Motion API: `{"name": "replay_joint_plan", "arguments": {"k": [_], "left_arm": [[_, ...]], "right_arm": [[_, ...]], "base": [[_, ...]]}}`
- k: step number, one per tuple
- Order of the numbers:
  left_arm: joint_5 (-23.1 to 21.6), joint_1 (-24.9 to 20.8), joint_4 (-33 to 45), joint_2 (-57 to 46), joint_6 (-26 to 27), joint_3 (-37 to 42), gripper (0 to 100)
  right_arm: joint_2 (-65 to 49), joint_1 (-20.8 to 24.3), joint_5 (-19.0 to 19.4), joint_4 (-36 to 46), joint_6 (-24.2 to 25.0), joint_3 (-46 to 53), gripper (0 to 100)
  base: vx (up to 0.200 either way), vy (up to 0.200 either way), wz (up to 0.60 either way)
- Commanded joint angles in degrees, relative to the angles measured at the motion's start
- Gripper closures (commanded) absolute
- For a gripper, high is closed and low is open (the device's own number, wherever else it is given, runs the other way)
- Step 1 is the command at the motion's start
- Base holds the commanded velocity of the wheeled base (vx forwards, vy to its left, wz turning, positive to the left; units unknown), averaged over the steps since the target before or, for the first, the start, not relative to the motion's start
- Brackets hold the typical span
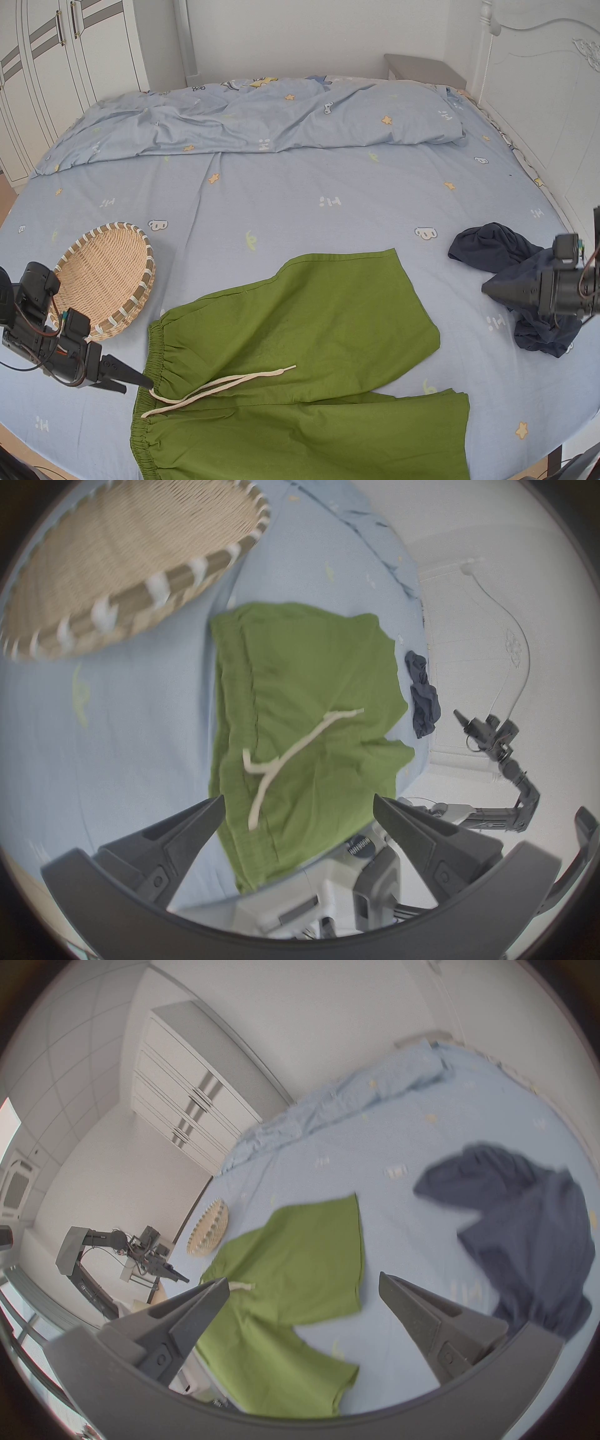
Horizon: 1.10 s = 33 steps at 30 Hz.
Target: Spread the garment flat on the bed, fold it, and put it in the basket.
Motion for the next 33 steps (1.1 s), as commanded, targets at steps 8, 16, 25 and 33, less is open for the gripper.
{"name": "replay_joint_plan", "arguments": {"k": [8, 16, 25, 33], "left_arm": [[0.24, -9.77, -20.58, 11.26, -10.49, -7.06, 0], [3.14, -12.24, -37.19, 14.6, -20.68, -7.41, 0], [12.98, -13.11, -50.02, 17.94, -28.77, -6.88, 0], [15.62, -12.06, -51.07, 18.29, -29.12, -6.62, 0]], "right_arm": [[16.69, 1.72, -0.03, -7.25, 0.11, -15.38, 0], [16.78, 1.72, -0.12, -7.16, 0.11, -14.5, 0], [16.42, 3.31, -0.39, -7.25, -0.07, -12.92, 0], [16.69, 3.31, -0.47, -7.25, -0.24, -12.39, 0]], "base": [[0.0, 0.0, 0.0], [0.0, 0.0, 0.0], [0.0, 0.0, 0.0], [0.0, 0.0, 0.0]]}}
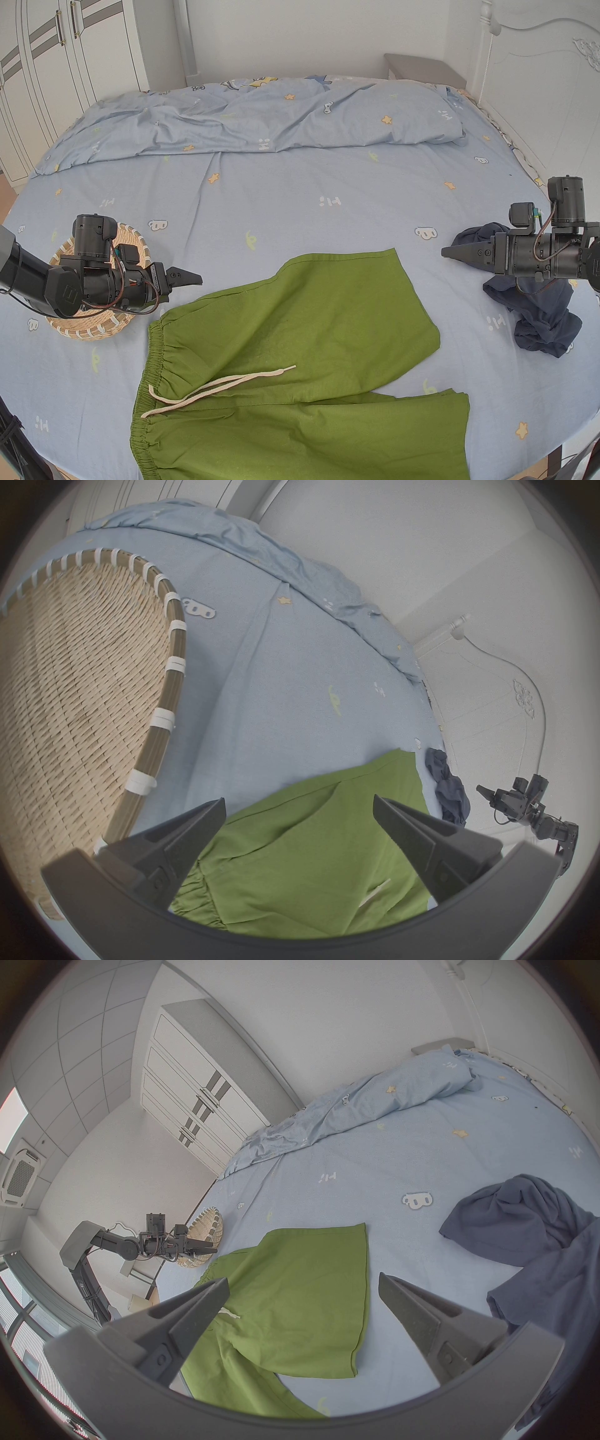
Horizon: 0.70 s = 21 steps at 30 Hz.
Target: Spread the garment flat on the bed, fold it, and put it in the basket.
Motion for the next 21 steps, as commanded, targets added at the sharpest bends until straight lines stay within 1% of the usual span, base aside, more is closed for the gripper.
{"name": "replay_joint_plan", "arguments": {"k": [1, 13, 16, 21], "left_arm": [[0.69, 0.68, 0.14, 0.62, -0.01, 0.27, 0], [1.22, 4.02, -0.03, -1.32, 0.16, 2.12, 0], [1.31, 4.02, 0.49, -1.93, 0.08, 2.38, 0], [1.75, 3.75, 1.81, -2.72, 0.87, 5.55, 0]], "right_arm": [[0.08, 0.28, 0.03, 0.01, -0.1, 0.29, 0], [0.17, 1.59, -0.06, 0.01, -0.01, 0.73, 0], [0.17, 1.59, -0.06, 0.01, -0.01, 0.73, 0], [0.17, 1.59, -0.06, 0.01, -0.01, 0.82, 0]], "base": [[0.0, 0.0, 0.0], [0.0, 0.0, 0.0], [0.0, 0.0, 0.0], [0.0, 0.0, 0.0]]}}
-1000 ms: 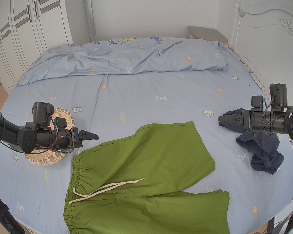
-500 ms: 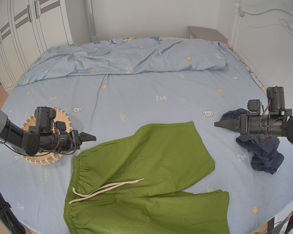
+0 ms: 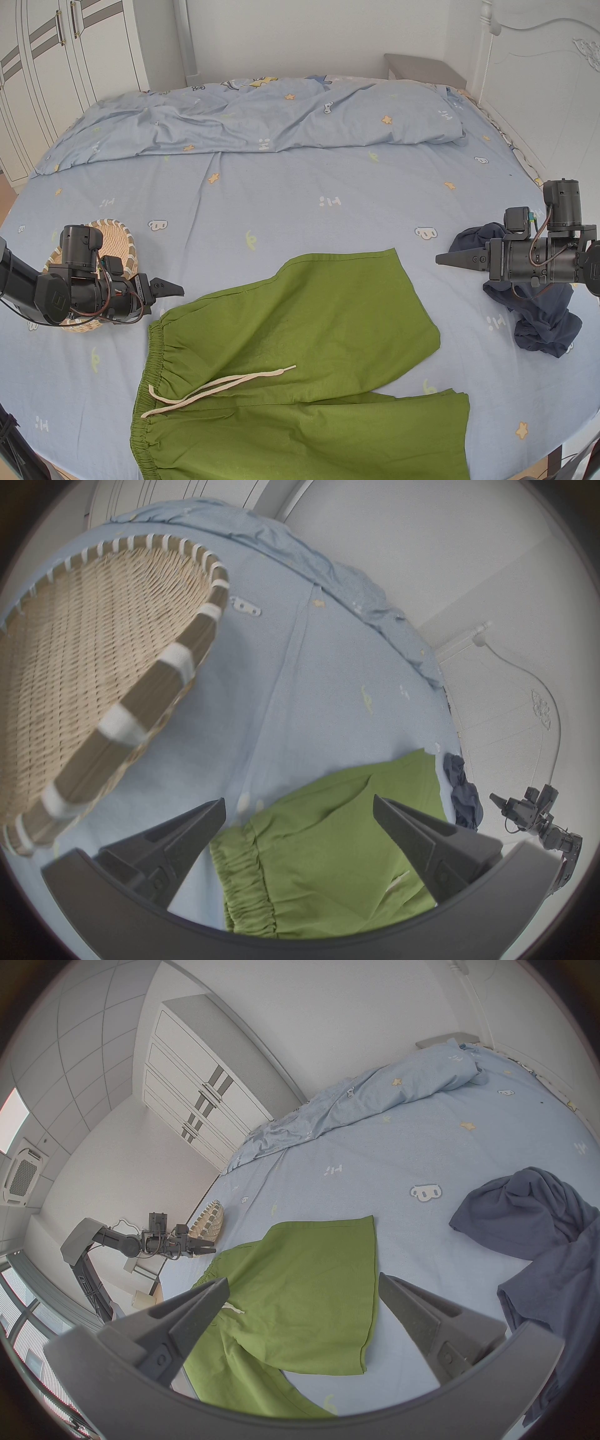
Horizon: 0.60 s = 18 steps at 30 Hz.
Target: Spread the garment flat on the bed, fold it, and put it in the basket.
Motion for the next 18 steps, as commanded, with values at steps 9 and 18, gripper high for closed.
{"name": "replay_joint_plan", "arguments": {"k": [9, 18], "left_arm": [[0.21, -0.37, 0.7, -1.44, 2.29, 6.68, 0], [1.09, 0.15, 0.78, -1.53, 2.56, 7.21, 0]], "right_arm": [[-0.07, 0.66, 0.05, -0.02, 0.01, 0.4, 0], [-0.16, 0.66, 0.05, -0.02, 0.01, 0.66, 0]], "base": [[0.0, 0.0, 0.0], [0.0, 0.0, 0.0]]}}
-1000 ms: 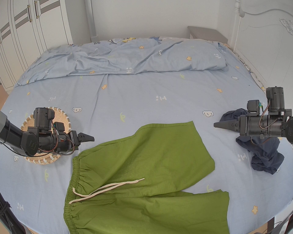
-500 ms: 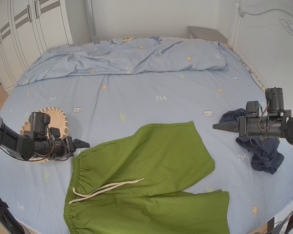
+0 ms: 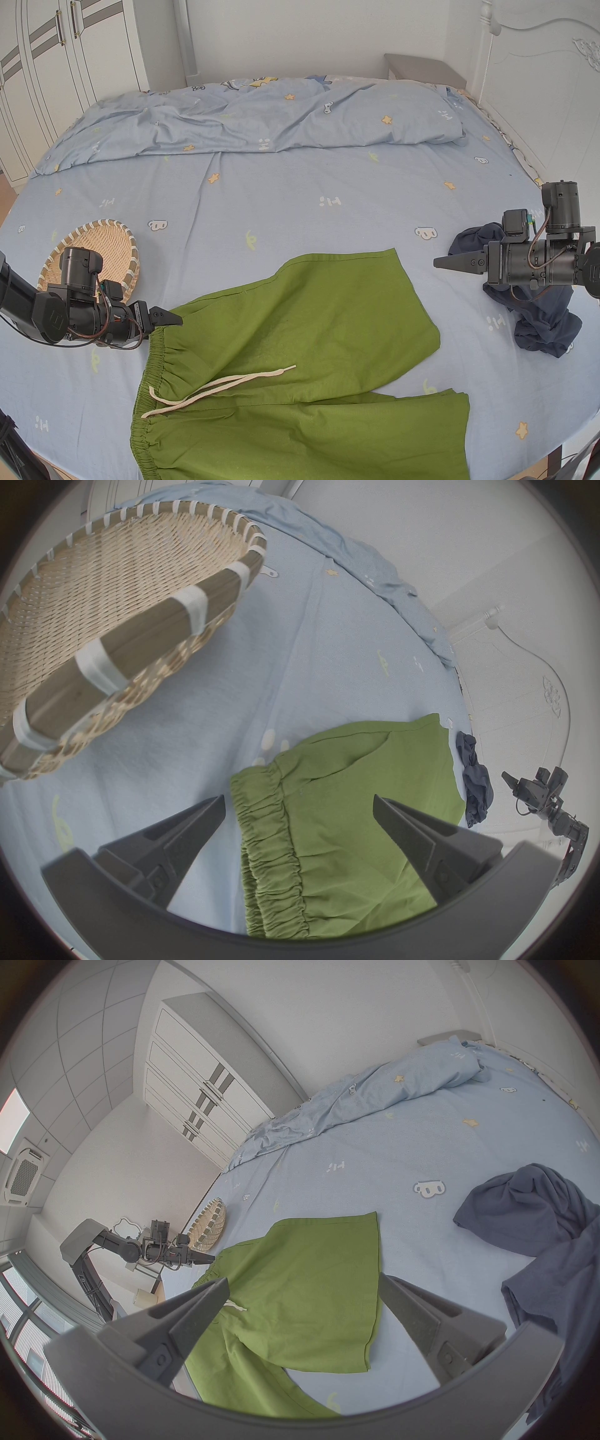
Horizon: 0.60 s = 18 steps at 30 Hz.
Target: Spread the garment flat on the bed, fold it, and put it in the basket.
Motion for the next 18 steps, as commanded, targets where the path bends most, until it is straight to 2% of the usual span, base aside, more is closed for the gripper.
{"name": "replay_joint_plan", "arguments": {"k": [1, 5, 18], "left_arm": [[0.14, 0.15, -0.03, -0.13, -0.03, 0.13, 0], [3.04, -0.29, -0.12, 1.8, 0.32, 0.13, 0], [2.51, -1.96, -2.58, 4.09, -0.38, -0.58, 0]], "right_arm": [[-0.14, 0.04, 0.02, -0.02, 0.01, 0.16, 0], [-0.14, 0.48, 0.02, -0.1, 0.01, 0.6, 0], [-0.22, 0.48, 0.02, -0.1, -0.08, 0.69, 0]], "base": [[0.0, 0.0, 0.0], [0.0, 0.0, 0.0], [0.0, 0.0, 0.0]]}}
